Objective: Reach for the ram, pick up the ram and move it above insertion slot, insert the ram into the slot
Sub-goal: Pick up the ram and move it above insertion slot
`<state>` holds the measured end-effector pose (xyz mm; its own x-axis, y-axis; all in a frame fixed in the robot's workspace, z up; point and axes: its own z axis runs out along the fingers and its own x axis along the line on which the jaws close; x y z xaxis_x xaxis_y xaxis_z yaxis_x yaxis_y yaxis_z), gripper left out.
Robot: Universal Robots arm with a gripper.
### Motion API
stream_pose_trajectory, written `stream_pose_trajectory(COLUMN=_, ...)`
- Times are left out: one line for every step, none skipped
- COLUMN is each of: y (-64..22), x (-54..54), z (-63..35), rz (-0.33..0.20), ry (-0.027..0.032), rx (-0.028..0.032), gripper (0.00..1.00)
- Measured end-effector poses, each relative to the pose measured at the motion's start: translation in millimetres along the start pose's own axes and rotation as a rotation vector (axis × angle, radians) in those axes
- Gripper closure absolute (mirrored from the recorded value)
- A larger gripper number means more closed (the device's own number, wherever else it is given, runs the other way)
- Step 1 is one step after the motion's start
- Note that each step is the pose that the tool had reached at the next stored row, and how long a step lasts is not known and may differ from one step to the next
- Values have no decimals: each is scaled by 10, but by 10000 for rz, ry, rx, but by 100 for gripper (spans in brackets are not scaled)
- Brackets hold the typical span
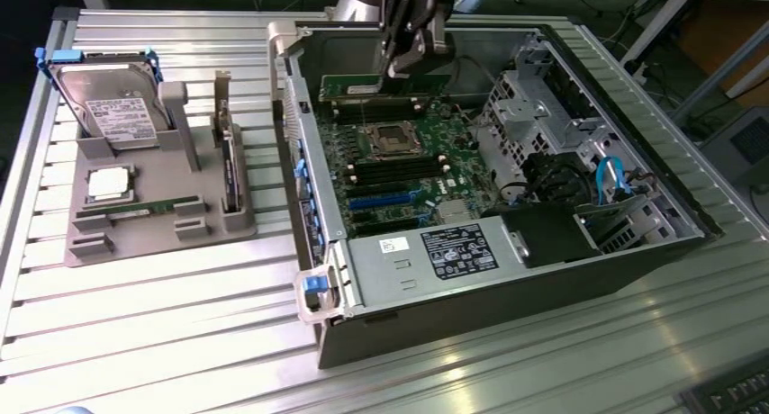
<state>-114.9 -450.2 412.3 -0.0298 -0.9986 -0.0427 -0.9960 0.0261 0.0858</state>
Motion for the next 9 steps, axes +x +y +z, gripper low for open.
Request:
stream_pose_trajectory(y=-49, x=-1, z=-7, rz=-11, ry=1, rx=-21, gripper=86)
stream_pose_trajectory(y=-96, x=-3, z=-14, rz=-20, ry=1, rx=-42, gripper=86)
stream_pose_trajectory(y=-137, x=-4, z=-20, rz=-29, ry=1, rx=-59, gripper=86)
stream_pose_trajectory(y=-227, x=-7, z=-34, rz=-48, ry=2, rx=-97, gripper=86)
stream_pose_trajectory(y=-296, x=-9, z=-43, rz=-62, ry=4, rx=-123, gripper=86)
stream_pose_trajectory(y=-372, x=-12, z=-52, rz=-81, ry=6, rx=-149, gripper=86)
stream_pose_trajectory(y=-412, x=-13, z=-56, rz=-93, ry=7, rx=-162, gripper=86)
stream_pose_trajectory(y=-454, x=-14, z=-61, rz=-103, ry=8, rx=-174, gripper=86)
stream_pose_trajectory(y=-492, x=-16, z=-65, rz=-112, ry=10, rx=-186, gripper=86)
